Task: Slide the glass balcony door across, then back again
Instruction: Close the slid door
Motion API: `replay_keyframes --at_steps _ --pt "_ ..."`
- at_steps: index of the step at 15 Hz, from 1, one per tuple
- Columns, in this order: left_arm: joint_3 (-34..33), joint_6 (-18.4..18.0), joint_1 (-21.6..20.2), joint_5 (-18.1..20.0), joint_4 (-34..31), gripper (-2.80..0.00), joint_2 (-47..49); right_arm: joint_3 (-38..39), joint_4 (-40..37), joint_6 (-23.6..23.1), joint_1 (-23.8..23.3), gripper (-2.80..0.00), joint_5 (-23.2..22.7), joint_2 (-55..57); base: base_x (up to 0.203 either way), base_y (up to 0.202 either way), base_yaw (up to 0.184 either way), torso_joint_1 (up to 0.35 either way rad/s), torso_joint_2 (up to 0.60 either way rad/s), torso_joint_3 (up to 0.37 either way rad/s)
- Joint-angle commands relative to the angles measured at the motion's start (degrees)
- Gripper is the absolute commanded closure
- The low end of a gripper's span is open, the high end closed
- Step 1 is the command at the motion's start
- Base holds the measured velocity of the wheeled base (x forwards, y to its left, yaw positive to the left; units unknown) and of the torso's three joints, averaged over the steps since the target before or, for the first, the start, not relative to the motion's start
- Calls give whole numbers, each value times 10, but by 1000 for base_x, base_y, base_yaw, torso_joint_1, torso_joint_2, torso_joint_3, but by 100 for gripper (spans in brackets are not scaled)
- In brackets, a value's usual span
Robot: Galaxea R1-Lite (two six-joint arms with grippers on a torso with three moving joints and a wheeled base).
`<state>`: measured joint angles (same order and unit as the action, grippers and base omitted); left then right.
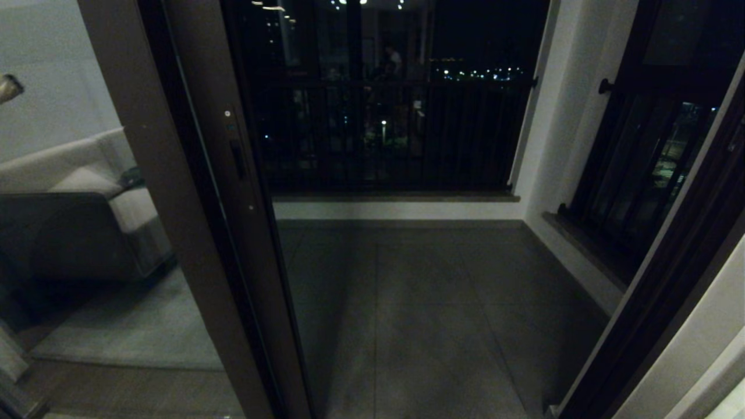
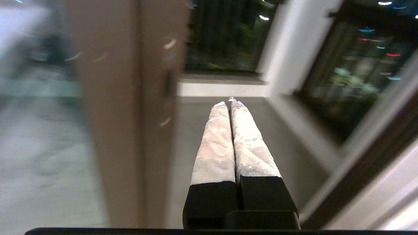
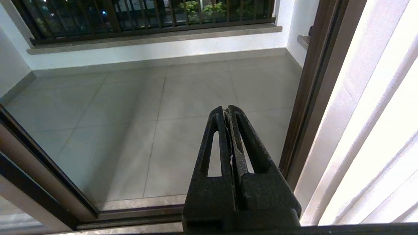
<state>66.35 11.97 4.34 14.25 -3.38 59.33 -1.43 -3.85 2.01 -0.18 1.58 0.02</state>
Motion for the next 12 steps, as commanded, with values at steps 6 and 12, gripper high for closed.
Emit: replay_keyframes --at_steps 6,12 --pt "4 20 58 40 -29 0 138 0 0 0 0 0 0 1 0 0 0 0 0 0" --pt "53 -29 59 39 -48 0 222 0 0 0 0 0 0 1 0 0 0 0 0 0"
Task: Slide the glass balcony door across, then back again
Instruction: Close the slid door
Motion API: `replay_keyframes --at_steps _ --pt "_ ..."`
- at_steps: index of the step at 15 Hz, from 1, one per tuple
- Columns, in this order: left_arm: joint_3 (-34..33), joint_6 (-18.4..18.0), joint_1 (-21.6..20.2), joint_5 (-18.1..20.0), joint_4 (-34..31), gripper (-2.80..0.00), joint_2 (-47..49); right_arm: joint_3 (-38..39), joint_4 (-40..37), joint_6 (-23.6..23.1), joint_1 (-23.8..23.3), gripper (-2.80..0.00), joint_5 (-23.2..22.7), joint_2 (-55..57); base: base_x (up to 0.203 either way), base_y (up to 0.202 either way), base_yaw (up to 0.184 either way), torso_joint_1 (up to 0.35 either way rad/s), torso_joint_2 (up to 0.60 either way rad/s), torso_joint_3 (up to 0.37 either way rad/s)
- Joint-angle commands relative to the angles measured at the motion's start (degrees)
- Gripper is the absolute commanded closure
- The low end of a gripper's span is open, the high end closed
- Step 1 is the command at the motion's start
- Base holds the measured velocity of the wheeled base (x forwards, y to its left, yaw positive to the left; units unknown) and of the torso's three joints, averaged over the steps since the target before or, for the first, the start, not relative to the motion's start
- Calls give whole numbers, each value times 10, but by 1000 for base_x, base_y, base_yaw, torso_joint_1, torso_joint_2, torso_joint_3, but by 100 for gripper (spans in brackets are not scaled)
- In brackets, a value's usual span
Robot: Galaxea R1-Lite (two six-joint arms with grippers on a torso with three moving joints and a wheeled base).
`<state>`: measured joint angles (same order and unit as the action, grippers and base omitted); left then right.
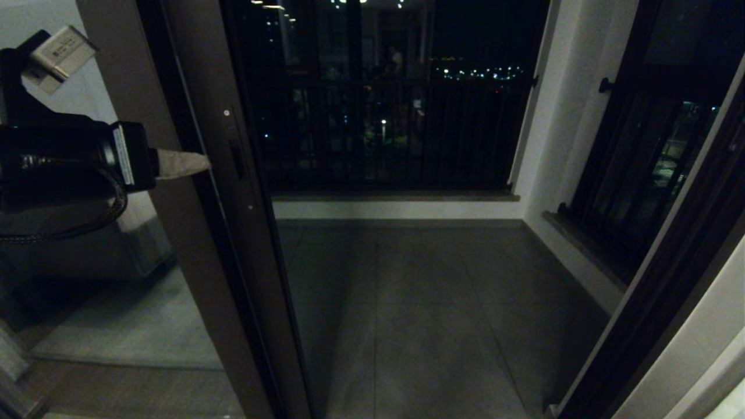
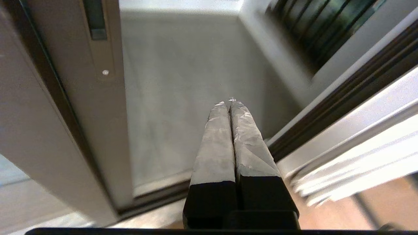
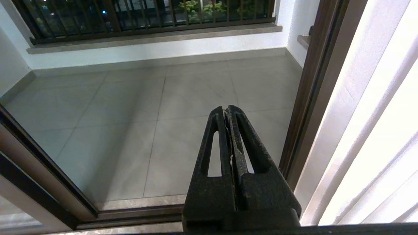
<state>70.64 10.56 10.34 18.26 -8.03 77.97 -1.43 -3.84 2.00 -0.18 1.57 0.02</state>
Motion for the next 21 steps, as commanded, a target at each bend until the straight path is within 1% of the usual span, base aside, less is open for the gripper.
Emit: replay_keyframes --at_steps 1,8,11,16,18,21 --pt "20 -22 -2 -4 -2 0 53 0 0 0 0 0 0 1 0 0 0 0 0 0" --pt "121 -27 -3 -32 -1 0 174 0 0 0 0 0 0 1 0 0 0 0 0 0" --pt "168 -27 -11 -58 -1 0 218 0 0 0 0 0 0 1 0 0 0 0 0 0" --pt "166 -33 -31 -60 -3 0 217 0 0 0 0 0 0 1 0 0 0 0 0 0" --pt "166 -35 -32 -61 -3 0 219 0 0 0 0 0 1 1 0 0 0 0 0 0" --pt "167 -52 -36 -73 -2 0 224 -1 0 0 0 0 0 1 0 0 0 0 0 0"
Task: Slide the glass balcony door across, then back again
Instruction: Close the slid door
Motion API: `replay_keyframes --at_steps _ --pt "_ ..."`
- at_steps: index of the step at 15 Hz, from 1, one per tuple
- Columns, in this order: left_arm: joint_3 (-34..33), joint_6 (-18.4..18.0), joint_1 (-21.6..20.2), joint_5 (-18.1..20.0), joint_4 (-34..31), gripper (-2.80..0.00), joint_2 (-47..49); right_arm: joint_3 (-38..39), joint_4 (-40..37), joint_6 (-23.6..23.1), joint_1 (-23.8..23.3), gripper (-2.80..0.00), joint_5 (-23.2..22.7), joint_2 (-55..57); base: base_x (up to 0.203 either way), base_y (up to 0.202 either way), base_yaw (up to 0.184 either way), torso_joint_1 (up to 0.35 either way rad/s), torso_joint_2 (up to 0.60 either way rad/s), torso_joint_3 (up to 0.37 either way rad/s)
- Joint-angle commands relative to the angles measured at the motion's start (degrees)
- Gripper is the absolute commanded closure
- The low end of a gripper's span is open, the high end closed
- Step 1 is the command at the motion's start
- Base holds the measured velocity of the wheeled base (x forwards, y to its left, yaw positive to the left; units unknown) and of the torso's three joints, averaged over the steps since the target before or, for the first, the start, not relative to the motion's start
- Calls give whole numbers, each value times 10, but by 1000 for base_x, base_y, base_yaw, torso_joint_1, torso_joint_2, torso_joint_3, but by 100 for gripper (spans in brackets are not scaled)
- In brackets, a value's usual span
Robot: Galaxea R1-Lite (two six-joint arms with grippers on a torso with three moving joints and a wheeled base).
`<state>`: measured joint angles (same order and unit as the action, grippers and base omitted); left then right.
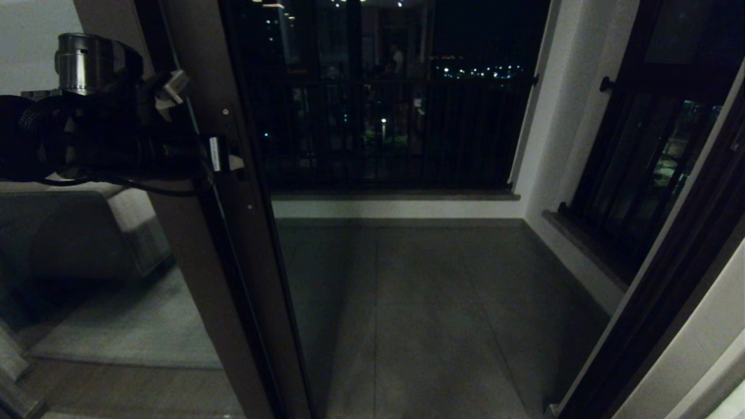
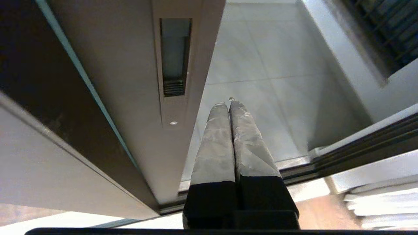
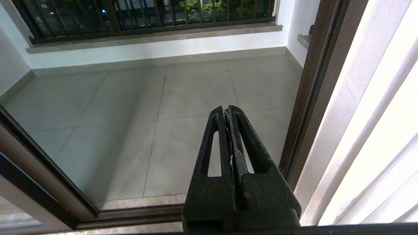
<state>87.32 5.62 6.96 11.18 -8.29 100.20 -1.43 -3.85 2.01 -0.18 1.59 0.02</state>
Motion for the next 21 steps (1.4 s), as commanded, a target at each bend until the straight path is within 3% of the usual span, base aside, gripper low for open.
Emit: replay_keyframes --at_steps 1,5,6,9,21 --pt "0 -5 -9 -3 0 0 4 0 0 0 0 0 0 1 0 0 0 0 0 0" --pt "0 -3 -14 2 1 0 4 0 0 0 0 0 0 1 0 0 0 0 0 0" --pt "-4 -3 -13 6 0 -280 -5 0 0 0 0 0 0 1 0 0 0 0 0 0" --pt "-6 -5 -12 47 0 -280 -17 0 0 0 0 0 0 1 0 0 0 0 0 0" --pt "31 -7 -11 66 2 -280 40 0 0 0 0 0 0 1 0 0 0 0 0 0"
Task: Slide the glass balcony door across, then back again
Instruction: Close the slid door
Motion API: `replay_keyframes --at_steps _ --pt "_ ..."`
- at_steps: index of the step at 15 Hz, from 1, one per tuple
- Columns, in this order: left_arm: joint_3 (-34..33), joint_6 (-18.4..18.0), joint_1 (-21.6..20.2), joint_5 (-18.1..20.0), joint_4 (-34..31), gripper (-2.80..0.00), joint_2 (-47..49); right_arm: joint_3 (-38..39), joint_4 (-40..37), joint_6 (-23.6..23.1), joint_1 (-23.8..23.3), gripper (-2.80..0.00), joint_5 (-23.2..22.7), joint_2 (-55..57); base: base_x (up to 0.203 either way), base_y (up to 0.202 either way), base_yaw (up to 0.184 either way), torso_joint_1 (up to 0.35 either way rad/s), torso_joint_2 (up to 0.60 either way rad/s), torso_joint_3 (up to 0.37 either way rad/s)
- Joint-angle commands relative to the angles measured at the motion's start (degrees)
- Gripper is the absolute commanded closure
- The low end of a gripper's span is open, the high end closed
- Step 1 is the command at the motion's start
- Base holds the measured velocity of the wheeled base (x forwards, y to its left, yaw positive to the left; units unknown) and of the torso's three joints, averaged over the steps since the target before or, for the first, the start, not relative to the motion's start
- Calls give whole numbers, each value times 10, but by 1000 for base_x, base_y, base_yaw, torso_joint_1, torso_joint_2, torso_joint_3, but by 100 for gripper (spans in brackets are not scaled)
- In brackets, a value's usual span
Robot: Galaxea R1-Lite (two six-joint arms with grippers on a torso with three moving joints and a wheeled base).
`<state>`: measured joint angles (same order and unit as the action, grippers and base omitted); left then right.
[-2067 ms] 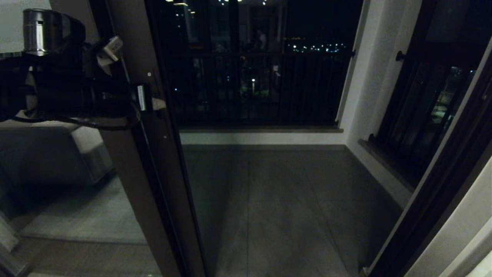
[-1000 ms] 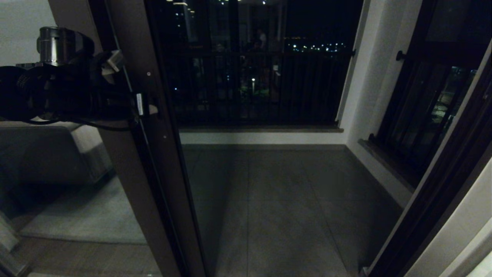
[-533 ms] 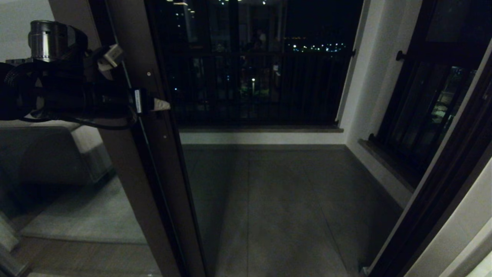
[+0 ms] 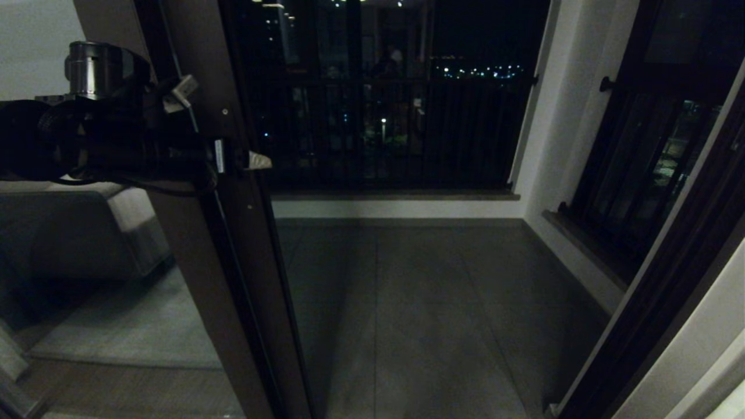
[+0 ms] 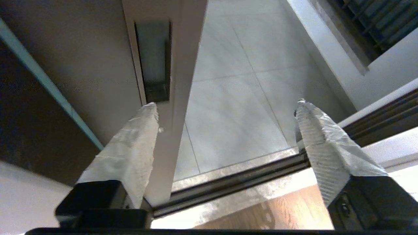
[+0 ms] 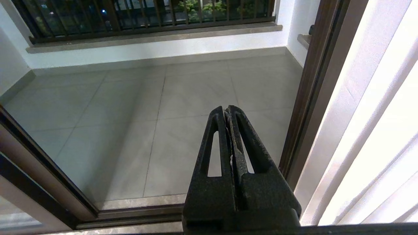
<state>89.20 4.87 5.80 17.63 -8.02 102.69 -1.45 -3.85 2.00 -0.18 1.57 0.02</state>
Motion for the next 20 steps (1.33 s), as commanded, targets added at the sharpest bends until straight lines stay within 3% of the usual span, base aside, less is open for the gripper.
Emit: replay_keyframes --at_steps 1,20 --pt "21 1 1 1 -1 -280 20 0 0 0 0 0 0 1 0 0 0 0 0 0" --pt "77 1 32 1 -1 -280 69 0 0 0 0 0 0 1 0 0 0 0 0 0"
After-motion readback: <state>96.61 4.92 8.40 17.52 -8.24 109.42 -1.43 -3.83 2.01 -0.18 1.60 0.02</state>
